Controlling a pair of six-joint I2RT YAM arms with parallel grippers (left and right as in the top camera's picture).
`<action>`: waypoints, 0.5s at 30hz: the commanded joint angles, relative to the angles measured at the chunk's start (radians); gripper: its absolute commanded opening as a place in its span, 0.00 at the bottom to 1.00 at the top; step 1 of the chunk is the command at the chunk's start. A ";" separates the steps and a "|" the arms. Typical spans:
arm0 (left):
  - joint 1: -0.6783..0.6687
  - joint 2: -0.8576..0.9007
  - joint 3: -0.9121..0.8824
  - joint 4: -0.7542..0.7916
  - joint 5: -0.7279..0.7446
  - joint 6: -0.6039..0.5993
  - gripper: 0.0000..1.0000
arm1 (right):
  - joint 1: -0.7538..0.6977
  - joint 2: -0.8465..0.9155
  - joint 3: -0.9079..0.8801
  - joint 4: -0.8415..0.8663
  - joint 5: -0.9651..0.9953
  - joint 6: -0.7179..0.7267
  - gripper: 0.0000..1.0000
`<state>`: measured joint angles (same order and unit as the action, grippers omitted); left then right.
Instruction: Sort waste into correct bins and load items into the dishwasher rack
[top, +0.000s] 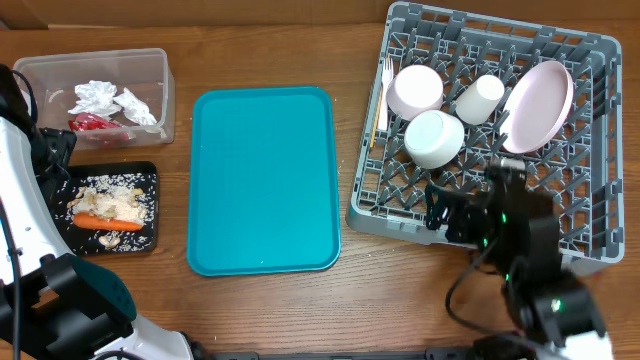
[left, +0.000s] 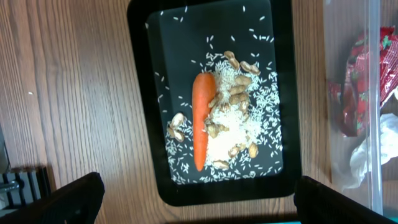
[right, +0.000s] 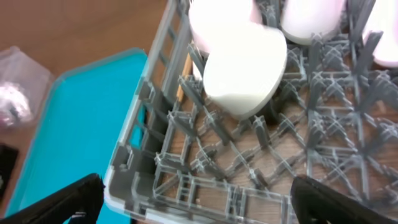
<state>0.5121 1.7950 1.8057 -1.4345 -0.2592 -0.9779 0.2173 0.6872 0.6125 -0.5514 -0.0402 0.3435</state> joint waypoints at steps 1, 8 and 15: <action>-0.004 -0.017 -0.003 0.000 -0.002 -0.021 1.00 | -0.021 -0.132 -0.168 0.151 0.008 -0.018 1.00; -0.004 -0.017 -0.003 0.000 -0.002 -0.021 1.00 | -0.069 -0.368 -0.504 0.572 -0.120 -0.115 1.00; -0.004 -0.016 -0.003 0.000 -0.002 -0.021 1.00 | -0.149 -0.422 -0.605 0.730 -0.127 -0.116 1.00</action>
<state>0.5121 1.7950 1.8057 -1.4349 -0.2577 -0.9783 0.1127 0.2848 0.0223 0.1505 -0.1497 0.2420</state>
